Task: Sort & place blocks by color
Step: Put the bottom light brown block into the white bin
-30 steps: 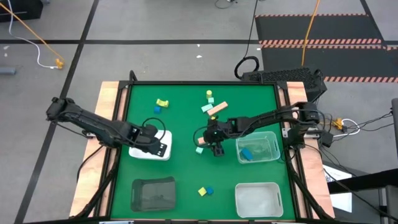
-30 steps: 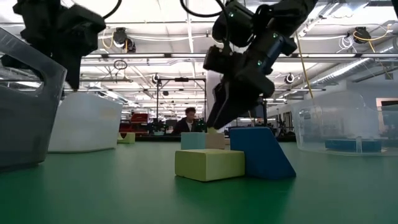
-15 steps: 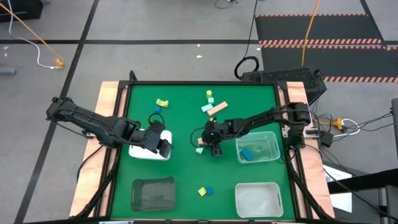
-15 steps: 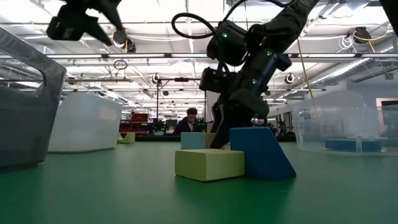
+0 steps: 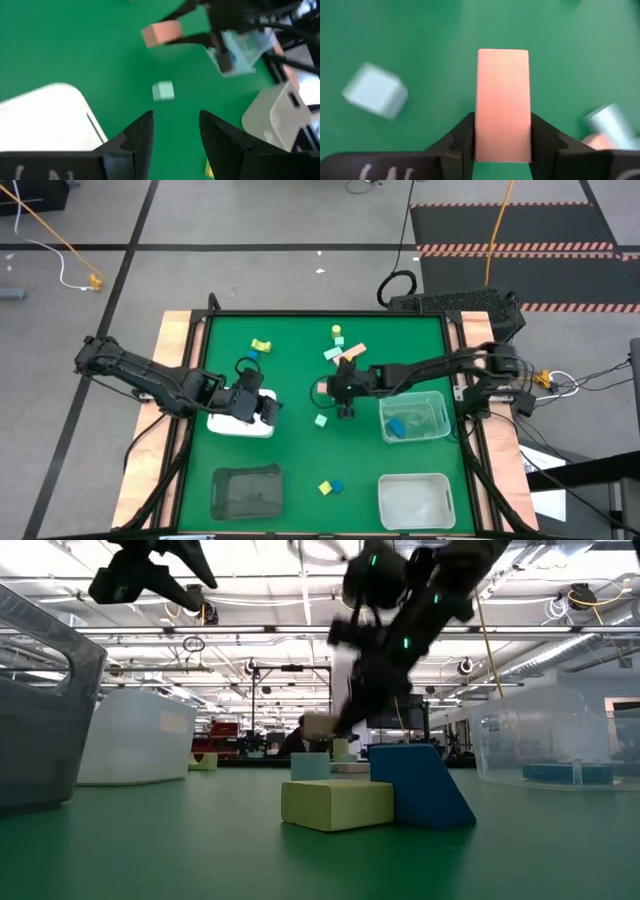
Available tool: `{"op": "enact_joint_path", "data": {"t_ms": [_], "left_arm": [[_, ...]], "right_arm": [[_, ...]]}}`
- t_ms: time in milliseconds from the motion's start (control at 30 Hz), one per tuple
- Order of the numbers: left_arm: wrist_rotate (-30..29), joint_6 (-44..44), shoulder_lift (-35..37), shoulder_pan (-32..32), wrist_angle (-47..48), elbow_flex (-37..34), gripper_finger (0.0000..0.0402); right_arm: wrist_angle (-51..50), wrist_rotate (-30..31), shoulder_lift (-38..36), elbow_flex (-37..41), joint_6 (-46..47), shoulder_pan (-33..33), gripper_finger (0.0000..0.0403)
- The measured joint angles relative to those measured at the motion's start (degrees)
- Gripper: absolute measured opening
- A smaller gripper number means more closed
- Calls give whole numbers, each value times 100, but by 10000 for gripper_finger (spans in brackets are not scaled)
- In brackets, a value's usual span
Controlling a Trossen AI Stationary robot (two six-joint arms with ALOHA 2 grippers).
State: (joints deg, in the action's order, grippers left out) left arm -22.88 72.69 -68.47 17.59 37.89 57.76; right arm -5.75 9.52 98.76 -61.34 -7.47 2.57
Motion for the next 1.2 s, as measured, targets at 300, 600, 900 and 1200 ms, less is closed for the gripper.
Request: {"op": "enact_joint_path", "data": {"t_ms": [300, 600, 900, 1200], "left_arm": [[-377, -449, -23, -174, -1501, -2, 168], [-374, -849, -98, -569, -2551, -2, 261], [-324, -743, -476, -986, -2862, -12, 335], [71, -452, -1319, -1244, -3931, -17, 307]], "right_arm": [[713, 7, -1225, -4, -266, 11, 111], [1125, -17, -1643, -4, -968, -152, 111], [1119, 391, -1626, -4, -1092, -428, 111], [649, 412, -1587, -5, -677, -457, 111]]}}
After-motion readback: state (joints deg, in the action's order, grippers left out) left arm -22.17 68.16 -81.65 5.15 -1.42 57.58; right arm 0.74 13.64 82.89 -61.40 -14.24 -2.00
